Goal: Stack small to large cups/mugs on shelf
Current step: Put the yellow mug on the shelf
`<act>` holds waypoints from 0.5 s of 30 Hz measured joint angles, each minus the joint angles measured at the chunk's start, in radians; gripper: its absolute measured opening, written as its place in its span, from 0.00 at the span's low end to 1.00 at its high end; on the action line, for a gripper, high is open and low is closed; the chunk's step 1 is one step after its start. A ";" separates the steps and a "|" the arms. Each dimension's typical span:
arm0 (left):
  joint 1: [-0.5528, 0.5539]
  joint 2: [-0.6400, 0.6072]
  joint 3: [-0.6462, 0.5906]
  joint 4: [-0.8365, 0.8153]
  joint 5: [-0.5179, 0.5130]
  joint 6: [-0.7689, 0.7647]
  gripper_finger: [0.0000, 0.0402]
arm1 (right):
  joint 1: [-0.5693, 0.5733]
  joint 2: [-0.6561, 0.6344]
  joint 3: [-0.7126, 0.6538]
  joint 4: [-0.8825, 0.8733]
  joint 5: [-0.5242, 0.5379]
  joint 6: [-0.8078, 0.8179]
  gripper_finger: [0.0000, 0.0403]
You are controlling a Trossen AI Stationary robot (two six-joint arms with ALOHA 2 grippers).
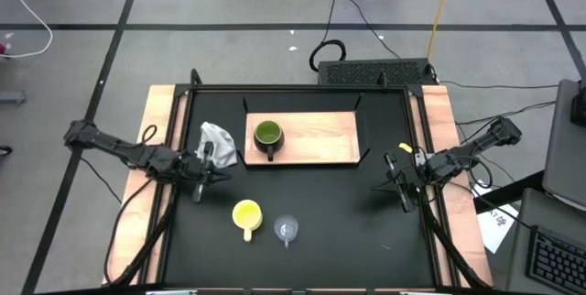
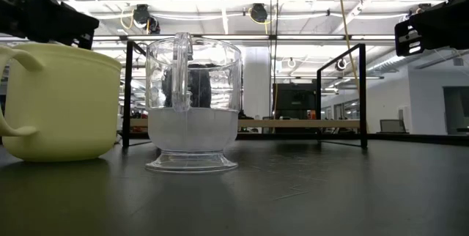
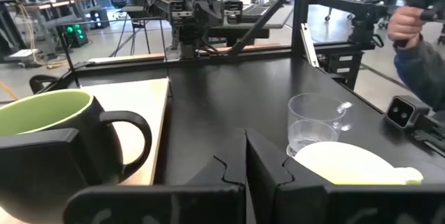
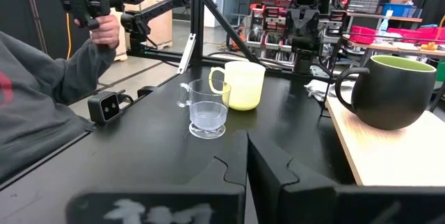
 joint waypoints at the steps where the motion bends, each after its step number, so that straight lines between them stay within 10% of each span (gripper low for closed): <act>1: -0.010 0.000 0.000 0.000 -0.009 -0.004 0.00 | 0.000 0.000 0.000 0.000 0.000 0.000 0.00; 15: -0.078 0.016 0.001 0.000 -0.020 -0.036 0.00 | 0.000 0.000 0.000 0.000 0.000 -0.002 0.00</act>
